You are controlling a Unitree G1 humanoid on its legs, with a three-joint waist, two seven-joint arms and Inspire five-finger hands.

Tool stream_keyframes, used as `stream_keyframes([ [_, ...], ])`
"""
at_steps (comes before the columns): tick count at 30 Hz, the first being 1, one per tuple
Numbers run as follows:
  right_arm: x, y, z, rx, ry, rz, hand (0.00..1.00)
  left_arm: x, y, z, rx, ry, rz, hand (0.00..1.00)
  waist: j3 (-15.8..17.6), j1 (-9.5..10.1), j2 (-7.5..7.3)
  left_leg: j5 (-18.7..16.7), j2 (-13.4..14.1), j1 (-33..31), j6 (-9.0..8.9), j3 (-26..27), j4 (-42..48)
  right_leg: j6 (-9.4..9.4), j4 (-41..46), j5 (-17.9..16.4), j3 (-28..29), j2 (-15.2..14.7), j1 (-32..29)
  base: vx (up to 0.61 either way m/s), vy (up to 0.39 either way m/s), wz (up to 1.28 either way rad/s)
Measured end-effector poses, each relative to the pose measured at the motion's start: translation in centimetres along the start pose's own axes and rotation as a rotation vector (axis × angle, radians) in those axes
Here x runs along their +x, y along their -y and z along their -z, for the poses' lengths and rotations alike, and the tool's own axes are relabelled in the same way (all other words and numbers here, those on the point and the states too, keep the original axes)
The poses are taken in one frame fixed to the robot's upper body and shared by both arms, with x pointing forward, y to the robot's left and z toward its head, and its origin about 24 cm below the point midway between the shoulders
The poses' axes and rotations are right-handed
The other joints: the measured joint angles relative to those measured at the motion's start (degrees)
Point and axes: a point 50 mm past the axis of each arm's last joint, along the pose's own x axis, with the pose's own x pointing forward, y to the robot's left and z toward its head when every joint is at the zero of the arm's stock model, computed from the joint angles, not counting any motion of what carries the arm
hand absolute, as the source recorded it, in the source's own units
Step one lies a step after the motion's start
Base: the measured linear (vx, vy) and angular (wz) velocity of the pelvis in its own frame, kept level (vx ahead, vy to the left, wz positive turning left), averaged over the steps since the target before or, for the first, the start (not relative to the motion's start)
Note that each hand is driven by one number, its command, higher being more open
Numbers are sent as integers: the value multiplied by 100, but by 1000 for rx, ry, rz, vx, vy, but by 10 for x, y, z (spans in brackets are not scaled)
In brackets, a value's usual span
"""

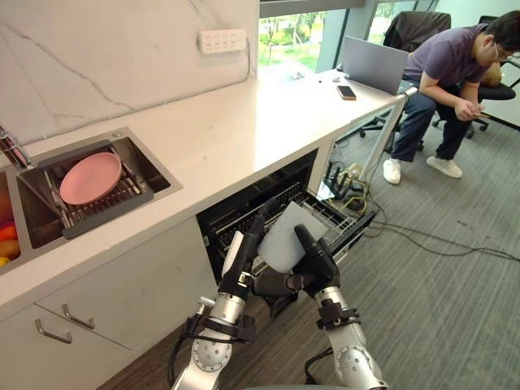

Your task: Walk over to the sink, pick up the cup, carry it to the dishwasher, place the cup inside the dishwasher, then close the dishwasher door

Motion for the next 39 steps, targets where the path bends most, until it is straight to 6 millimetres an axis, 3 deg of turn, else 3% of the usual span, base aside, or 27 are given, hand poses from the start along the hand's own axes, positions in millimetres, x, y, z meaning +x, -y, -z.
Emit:
stream_keyframes([
  [12, 10, -3, -7, 11, 29, 9, 0, 6, 0, 0, -53, 6, -26, 100, 150, 4, -21, -7, -1, -5, -10, -203, 10, 37, 2, -65, -221, -18, 138, -3, -3, 10],
  [14, 13, 1, -17, 16, 78, 55, 0, 6, -3, -1, -87, 8, -53, 100, 159, 12, -10, -9, -5, 0, -12, -228, 11, 38, 2, -66, -247, -33, 164, -3, 9, 7],
  [15, 13, 5, -25, 31, 129, 94, 0, 5, -7, 0, -101, 2, -84, 100, 163, 27, -5, -10, -9, 2, -13, -235, 12, 38, 2, -66, -254, -38, 173, -18, 13, 8],
  [17, -1, 33, -80, 94, 461, 289, 0, -8, -42, 9, -142, -38, -310, 100, 168, 168, 3, -12, -25, 2, -13, -243, 14, 39, 2, -67, -270, -77, 183, -21, 19, 5],
  [18, -7, 39, -95, 109, 555, 330, 0, -14, -52, 12, -146, -54, -376, 100, 169, 175, 5, -13, -25, 2, -13, -243, 14, 40, 2, -67, -273, -78, 184, 0, 0, 0],
  [20, -37, 54, -139, 132, 866, 432, 0, -43, -86, 20, -111, -116, -565, 100, 173, 157, 13, -18, -19, 7, -22, -241, 12, 42, 2, -70, -275, -77, 184, 0, 0, 0],
  [22, -56, 56, -155, 130, 1000, 463, 0, -57, -92, 23, -91, -157, -614, 100, 172, 136, 14, -27, -18, 16, -36, -234, 15, 41, 1, -69, -273, -80, 190, 0, 0, 0],
  [26, -66, 54, -157, 139, 1048, 465, 0, -55, -81, 22, -128, -152, -606, 100, 147, 121, 21, -95, -8, 43, -86, -205, 58, 34, 0, -74, -269, -85, 238, -47, -8, -1],
  [30, -66, 54, -155, 141, 1031, 471, 0, -46, -71, 14, -158, -101, -550, 100, 91, 122, 95, -122, 193, 11, -103, 238, 147, 24, 0, -82, -336, -69, 266, -55, -42, 7],
  [33, -70, 55, -154, 133, 1016, 489, 0, -44, -67, 12, -171, -86, -519, 100, 20, 157, 177, -85, 201, 7, -159, 259, 171, 24, 1, -82, -338, -67, 266, -9, -14, 2],
  [39, -60, 50, -155, -39, 870, 503, 0, -43, -56, 21, -178, -166, -310, 100, -1, 156, 199, -87, 203, 4, -160, 265, 188, 22, -2, -83, -338, -62, 264, 0, 0, 0],
])
